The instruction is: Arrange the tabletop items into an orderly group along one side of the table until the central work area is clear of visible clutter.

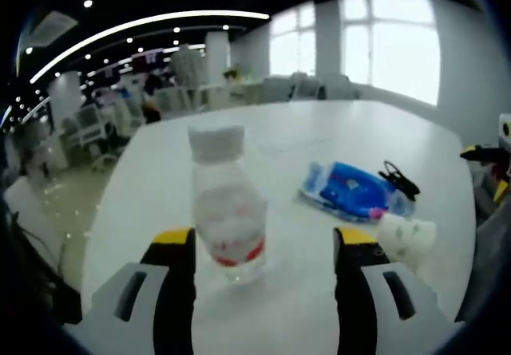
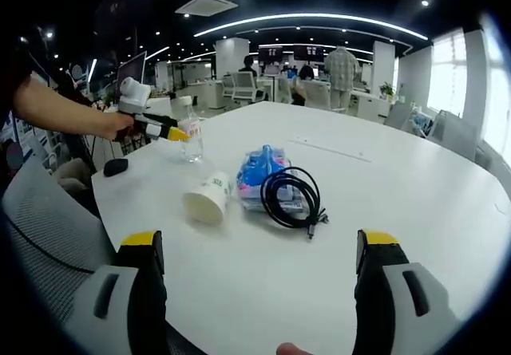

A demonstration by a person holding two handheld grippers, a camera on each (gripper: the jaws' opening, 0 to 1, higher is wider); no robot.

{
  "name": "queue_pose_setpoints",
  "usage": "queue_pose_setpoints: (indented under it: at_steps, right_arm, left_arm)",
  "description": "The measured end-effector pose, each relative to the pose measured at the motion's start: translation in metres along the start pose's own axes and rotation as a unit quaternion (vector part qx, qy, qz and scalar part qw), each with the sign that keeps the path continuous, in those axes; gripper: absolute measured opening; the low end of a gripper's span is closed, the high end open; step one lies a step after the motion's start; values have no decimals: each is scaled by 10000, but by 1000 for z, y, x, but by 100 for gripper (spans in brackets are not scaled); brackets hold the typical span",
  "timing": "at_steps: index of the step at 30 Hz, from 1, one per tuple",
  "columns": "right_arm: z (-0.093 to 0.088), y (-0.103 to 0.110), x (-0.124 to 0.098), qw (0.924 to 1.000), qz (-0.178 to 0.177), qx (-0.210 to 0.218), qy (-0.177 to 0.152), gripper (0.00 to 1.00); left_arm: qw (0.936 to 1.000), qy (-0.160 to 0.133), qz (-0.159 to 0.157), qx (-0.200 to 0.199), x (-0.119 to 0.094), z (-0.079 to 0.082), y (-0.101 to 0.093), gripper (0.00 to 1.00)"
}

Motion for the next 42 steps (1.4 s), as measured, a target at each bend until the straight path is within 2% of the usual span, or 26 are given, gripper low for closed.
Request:
queue_pose_setpoints:
  at_steps: [6, 12, 21, 26, 34, 42]
  right_arm:
    - [1, 0, -1, 10000, 4, 8, -52, 100]
    - [2, 1, -1, 10000, 47, -25, -61, 100]
    - [2, 3, -2, 9999, 82, -57, -70, 100]
    - [3, 3, -3, 9999, 78, -69, -87, 100]
    - [3, 2, -3, 9999, 58, -49, -111, 100]
    - [3, 0, -4, 9999, 17, -17, -115, 100]
  left_arm:
    - [10000, -9, -96, -7, -10, -8, -13, 77]
    - [9995, 131, -232, 168, -15, -15, -28, 83]
    - [9967, 171, -691, 379, -13, -21, -59, 94]
    - [9930, 271, -968, 615, -10, -24, -74, 100]
    - [9867, 313, -1353, 841, -3, -23, -95, 100]
    - [9822, 353, -1531, 1029, 9, -23, -104, 100]
Point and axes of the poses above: the point that each gripper's makers call its tool centre point, and the gripper's own axes: x roughly forward along the fingers, y roughly to its left, z roughly out of its top, the point moved 8 cm from there along -x, roughly backward along the fingers, and after that the axes turned 5 degrees about y, right-handed, at the moved point
